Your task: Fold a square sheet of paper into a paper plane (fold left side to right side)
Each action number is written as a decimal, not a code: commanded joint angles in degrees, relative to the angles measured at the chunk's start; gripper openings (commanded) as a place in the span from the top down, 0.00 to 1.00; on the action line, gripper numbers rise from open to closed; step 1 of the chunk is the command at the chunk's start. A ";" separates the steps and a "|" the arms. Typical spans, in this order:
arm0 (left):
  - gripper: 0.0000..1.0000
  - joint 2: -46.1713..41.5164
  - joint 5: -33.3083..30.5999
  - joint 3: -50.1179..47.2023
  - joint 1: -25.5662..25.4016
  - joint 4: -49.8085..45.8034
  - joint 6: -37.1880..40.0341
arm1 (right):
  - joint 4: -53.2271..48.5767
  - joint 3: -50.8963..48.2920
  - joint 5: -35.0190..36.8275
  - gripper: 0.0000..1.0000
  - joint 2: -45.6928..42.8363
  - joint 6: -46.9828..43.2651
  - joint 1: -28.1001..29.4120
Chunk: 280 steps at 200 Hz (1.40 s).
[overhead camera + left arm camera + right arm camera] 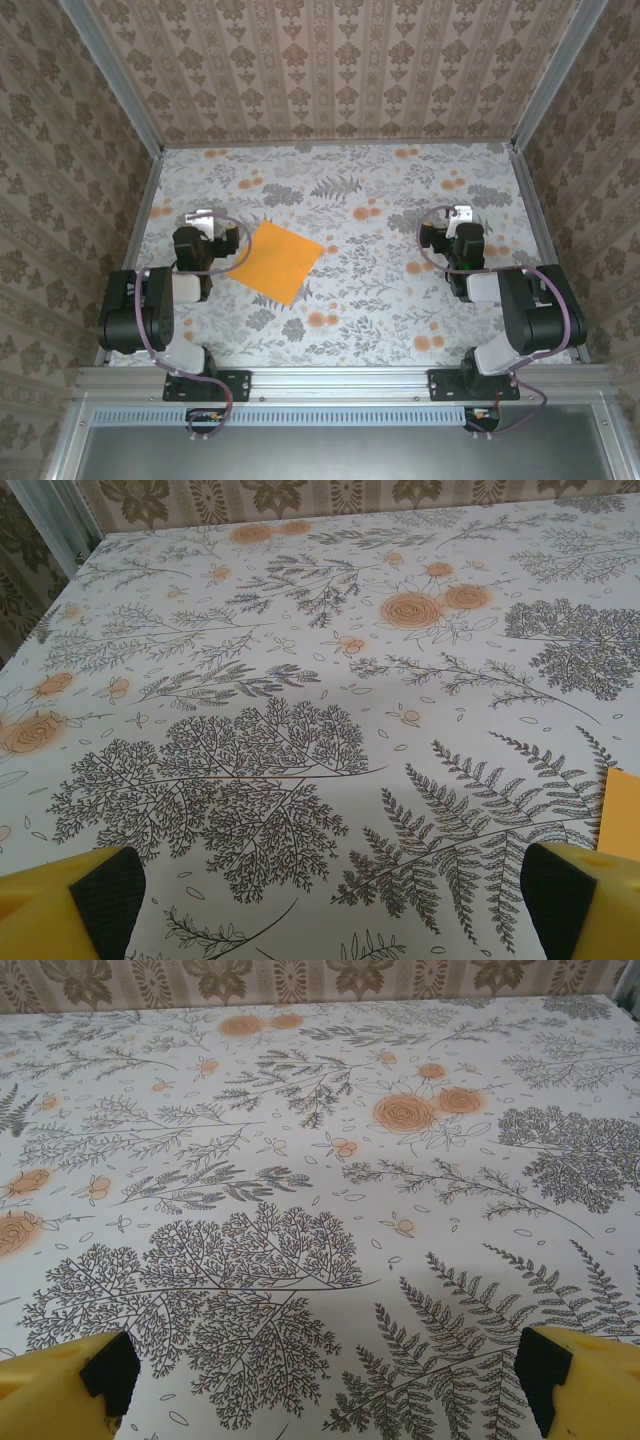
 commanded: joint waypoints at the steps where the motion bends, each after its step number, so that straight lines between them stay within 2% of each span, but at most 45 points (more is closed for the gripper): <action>1: 0.00 -0.47 -0.41 0.94 -0.42 -0.21 0.92 | 1.14 1.02 -1.01 0.00 -0.17 -0.48 -0.16; 118: 0.00 -0.49 -0.27 0.71 -0.31 0.15 0.64 | 0.94 1.07 -1.47 0.00 -0.17 -0.31 -0.43; 137: 0.00 -3.49 -3.19 0.19 0.18 -0.74 -0.94 | 1.20 0.60 -1.05 0.00 -1.21 0.66 -1.07; 160: 0.00 -14.21 -7.60 1.18 -0.04 -11.62 -2.37 | -6.93 1.22 0.51 0.00 -9.64 1.66 -1.42; 175: 0.00 -20.85 -9.98 6.05 0.12 -25.91 -7.81 | -16.61 3.55 1.65 0.00 -16.20 3.64 -1.35; 194: 0.00 -24.32 -8.45 13.50 -0.03 -42.99 -13.82 | -25.18 5.79 0.28 0.00 -22.23 7.58 -1.26; 221: 0.00 -23.86 -2.23 20.77 -2.56 -57.76 -16.85 | -36.35 8.77 -0.90 0.00 -29.05 16.30 -0.32; 250: 0.01 -20.59 -0.01 24.81 -11.21 -68.75 -18.09 | -45.26 10.37 -5.21 0.00 -32.93 23.88 1.06; 280: 0.10 -11.14 0.16 30.00 -21.75 -76.47 -17.89 | -49.91 10.58 -7.25 0.00 -34.33 25.81 3.24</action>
